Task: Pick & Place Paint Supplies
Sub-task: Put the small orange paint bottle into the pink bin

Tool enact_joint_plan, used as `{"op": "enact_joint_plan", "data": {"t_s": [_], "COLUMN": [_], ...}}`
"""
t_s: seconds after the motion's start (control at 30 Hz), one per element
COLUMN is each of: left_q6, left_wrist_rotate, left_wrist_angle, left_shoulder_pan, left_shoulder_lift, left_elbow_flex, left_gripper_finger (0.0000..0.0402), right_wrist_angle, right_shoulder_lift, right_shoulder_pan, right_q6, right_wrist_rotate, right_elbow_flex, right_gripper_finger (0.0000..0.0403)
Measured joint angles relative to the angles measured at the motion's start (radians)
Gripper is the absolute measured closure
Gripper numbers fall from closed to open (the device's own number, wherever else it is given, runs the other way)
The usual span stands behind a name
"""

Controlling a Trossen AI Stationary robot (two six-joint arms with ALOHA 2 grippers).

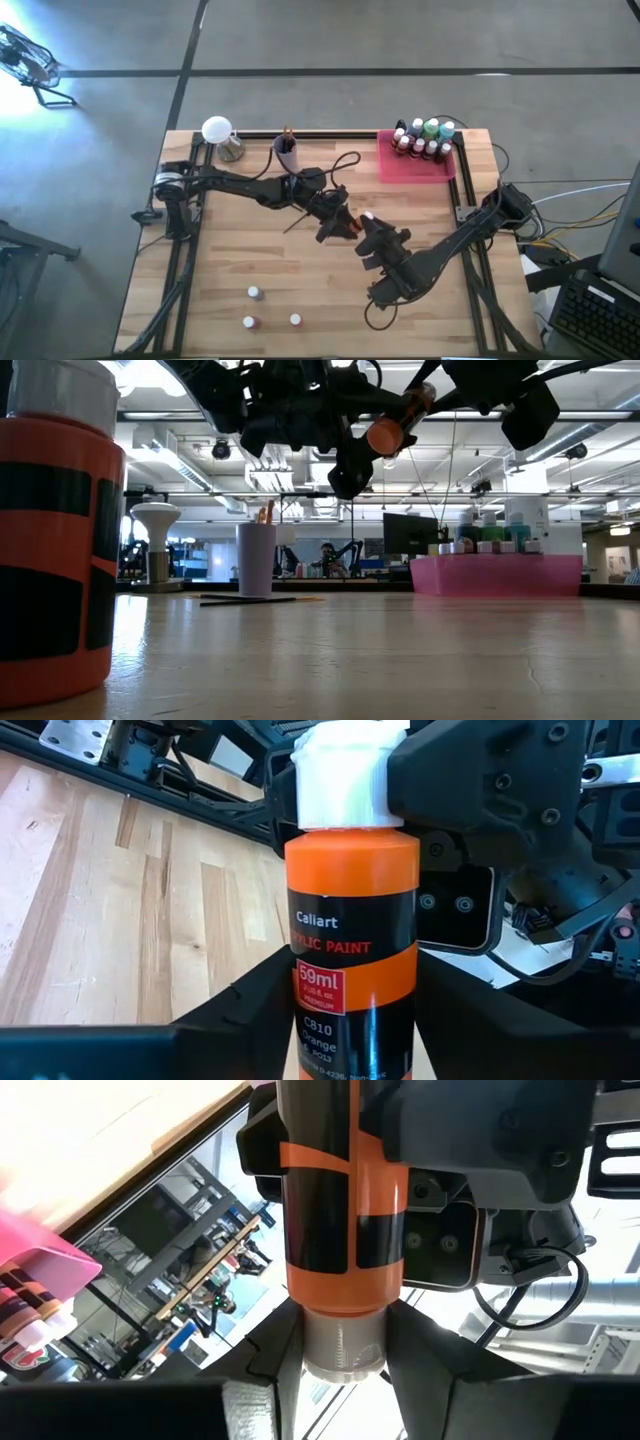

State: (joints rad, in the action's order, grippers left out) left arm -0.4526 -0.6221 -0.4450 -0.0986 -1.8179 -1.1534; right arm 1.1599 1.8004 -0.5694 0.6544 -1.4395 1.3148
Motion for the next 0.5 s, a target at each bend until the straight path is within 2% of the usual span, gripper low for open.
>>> {"op": "enact_joint_plan", "data": {"t_s": [0.4,0.5], "left_q6": [0.001,0.007], "left_wrist_rotate": [0.007,0.007], "left_wrist_angle": [-0.001,-0.001], "left_shoulder_pan": [0.0,0.0], "left_shoulder_lift": [0.0,0.0], "left_elbow_flex": [0.0,0.0], "left_gripper_finger": [0.0225,0.0225], "right_wrist_angle": [0.001,0.003], "right_shoulder_lift": [0.0,0.0], "right_shoulder_pan": [0.0,0.0], "right_q6": [0.0,-0.024], "right_wrist_rotate": [0.0,0.0], "right_elbow_flex": [0.0,0.0], "right_gripper_finger": [0.0292,0.0281]}}
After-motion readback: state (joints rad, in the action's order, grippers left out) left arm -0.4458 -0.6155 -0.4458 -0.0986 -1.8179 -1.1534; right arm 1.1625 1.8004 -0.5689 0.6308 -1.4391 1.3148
